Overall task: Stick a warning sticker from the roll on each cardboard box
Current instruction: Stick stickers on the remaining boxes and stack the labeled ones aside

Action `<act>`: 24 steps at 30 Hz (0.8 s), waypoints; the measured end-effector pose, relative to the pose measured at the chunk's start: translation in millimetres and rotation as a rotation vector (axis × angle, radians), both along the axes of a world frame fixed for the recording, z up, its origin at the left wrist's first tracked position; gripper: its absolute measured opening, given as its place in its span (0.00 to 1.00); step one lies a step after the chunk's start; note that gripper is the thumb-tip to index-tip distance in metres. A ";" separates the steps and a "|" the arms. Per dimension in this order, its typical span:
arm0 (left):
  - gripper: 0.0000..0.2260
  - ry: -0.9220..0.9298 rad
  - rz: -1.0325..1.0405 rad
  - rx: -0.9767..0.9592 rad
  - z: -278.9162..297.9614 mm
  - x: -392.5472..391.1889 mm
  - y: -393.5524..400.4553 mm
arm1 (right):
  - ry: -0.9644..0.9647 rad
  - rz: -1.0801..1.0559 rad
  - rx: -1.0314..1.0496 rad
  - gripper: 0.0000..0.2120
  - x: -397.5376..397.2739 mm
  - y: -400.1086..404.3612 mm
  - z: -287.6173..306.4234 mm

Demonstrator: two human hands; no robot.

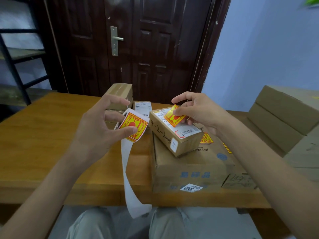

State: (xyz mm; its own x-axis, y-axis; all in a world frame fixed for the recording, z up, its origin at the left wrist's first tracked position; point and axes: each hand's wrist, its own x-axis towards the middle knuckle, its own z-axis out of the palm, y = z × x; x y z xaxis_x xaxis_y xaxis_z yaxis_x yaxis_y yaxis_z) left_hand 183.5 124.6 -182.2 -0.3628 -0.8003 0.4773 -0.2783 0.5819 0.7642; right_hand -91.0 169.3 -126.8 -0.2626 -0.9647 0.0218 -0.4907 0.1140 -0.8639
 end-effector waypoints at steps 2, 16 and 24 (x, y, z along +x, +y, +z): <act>0.27 -0.004 0.009 -0.001 -1.2 1.2 -1.1 | 0.027 -0.007 0.005 0.14 1.3 0.0 -1.0; 0.26 0.008 0.005 0.001 -3.1 0.5 -0.6 | 0.434 -0.069 -0.041 0.15 3.8 -1.2 -8.4; 0.26 0.012 0.002 0.003 -5.0 0.0 -1.3 | 0.413 -0.078 -0.011 0.15 2.2 -0.3 -6.1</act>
